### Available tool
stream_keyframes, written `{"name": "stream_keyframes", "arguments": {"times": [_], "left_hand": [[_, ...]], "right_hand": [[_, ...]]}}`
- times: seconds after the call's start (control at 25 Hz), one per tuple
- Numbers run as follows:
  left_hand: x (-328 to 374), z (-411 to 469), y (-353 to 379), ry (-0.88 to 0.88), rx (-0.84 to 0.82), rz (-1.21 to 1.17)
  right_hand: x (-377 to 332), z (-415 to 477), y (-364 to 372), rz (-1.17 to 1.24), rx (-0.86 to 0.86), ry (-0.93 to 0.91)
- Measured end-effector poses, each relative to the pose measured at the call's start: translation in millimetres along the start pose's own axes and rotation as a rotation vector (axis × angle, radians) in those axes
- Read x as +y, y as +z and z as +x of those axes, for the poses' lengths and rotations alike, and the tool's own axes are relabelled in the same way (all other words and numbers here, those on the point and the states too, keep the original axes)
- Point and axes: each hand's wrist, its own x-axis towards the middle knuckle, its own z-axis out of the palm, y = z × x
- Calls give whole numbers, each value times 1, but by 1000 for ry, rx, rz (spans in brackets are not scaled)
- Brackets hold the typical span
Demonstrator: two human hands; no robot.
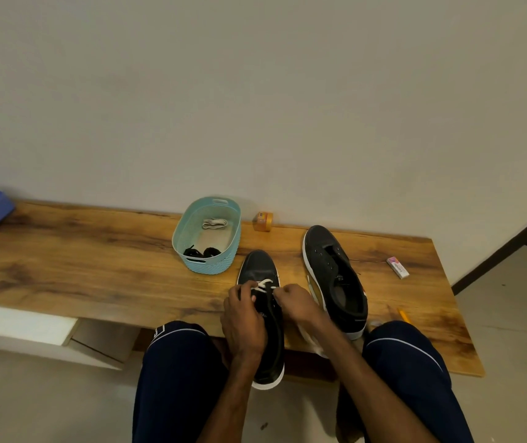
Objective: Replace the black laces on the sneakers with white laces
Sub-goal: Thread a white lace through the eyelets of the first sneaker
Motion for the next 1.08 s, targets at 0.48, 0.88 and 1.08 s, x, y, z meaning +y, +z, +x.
{"name": "stream_keyframes", "arguments": {"times": [0.48,0.88,1.08], "left_hand": [[0,0,5,-41,20,-39],[0,0,4,-84,41,-96],[1,-2,3,-65,32,-69]], "right_hand": [[12,-2,5,-375,190,-303],[14,6,10,-569,225,-377],[9,13,-1,-55,-83,-11]]}}
